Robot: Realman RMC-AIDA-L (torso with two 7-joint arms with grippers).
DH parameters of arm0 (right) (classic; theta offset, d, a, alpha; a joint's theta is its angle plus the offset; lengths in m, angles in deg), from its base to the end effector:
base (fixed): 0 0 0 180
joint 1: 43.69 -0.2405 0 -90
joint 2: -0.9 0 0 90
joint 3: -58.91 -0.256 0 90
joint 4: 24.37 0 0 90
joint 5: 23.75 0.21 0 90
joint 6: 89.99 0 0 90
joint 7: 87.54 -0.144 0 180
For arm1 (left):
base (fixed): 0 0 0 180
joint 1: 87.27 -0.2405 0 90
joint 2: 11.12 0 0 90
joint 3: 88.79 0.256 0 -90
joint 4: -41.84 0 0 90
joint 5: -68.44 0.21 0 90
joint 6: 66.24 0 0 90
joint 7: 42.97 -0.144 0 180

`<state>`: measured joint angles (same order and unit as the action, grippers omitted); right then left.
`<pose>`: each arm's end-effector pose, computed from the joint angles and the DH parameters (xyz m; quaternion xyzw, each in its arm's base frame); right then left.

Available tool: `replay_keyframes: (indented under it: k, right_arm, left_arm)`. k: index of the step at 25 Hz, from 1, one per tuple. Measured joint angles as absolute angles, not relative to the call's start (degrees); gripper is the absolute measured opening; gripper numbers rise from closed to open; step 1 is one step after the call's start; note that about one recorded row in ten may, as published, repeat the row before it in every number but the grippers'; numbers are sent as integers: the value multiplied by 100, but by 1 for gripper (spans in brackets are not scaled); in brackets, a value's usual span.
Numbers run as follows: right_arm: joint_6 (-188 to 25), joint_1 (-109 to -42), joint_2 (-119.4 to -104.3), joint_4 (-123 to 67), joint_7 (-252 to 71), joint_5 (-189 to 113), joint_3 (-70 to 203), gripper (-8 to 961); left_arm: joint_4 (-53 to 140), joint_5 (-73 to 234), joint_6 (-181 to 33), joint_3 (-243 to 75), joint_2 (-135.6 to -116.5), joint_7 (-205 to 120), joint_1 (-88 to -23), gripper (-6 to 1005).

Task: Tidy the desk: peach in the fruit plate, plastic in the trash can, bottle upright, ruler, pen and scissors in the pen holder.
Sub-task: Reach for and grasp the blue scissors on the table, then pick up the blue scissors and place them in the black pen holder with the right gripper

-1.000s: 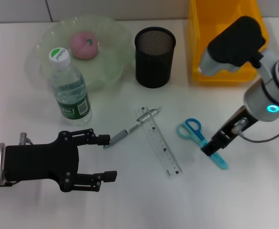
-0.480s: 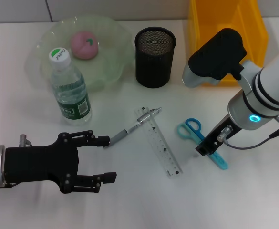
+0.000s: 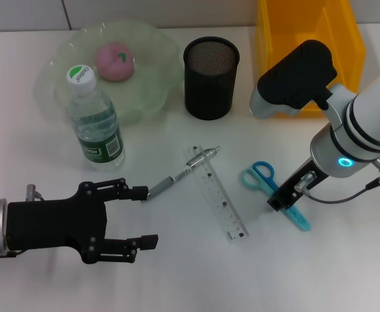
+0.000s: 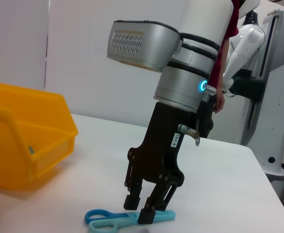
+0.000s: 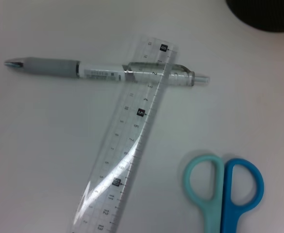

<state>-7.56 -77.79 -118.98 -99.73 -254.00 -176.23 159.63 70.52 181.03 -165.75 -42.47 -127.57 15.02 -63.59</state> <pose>0.1745 0.3282 -0.0636 -0.8877 0.3460 -0.2412 0.1849 -0.2899 0.2588 -0.0172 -0.9584 -0.1085 -0.2597 0.0477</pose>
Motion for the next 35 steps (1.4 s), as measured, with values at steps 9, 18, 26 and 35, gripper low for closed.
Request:
replay_keyframes:
  k: [9, 18, 26, 35]
  right_arm:
    - [-844, -7779, -11898, -9919, -25432, -17625, 15982, 378]
    - [-977, -7779, -11898, -9845, -25422, -17625, 16007, 352]
    - [-1044, -7695, -11898, -9940, -25317, -17624, 16045, 277]
    - [-933, -7038, -11898, -10939, -24637, -17289, 15177, 223]
  left_arm:
    - [7070, 18105, -16510, -4247, -12787, 1496, -6363, 828]
    - [7076, 18111, -16474, -4250, -12801, 1495, -6372, 828]
    - [7076, 18112, -16470, -4291, -12802, 1495, -6372, 828]
    - [7075, 18063, -16527, -4303, -12792, 1530, -6372, 828]
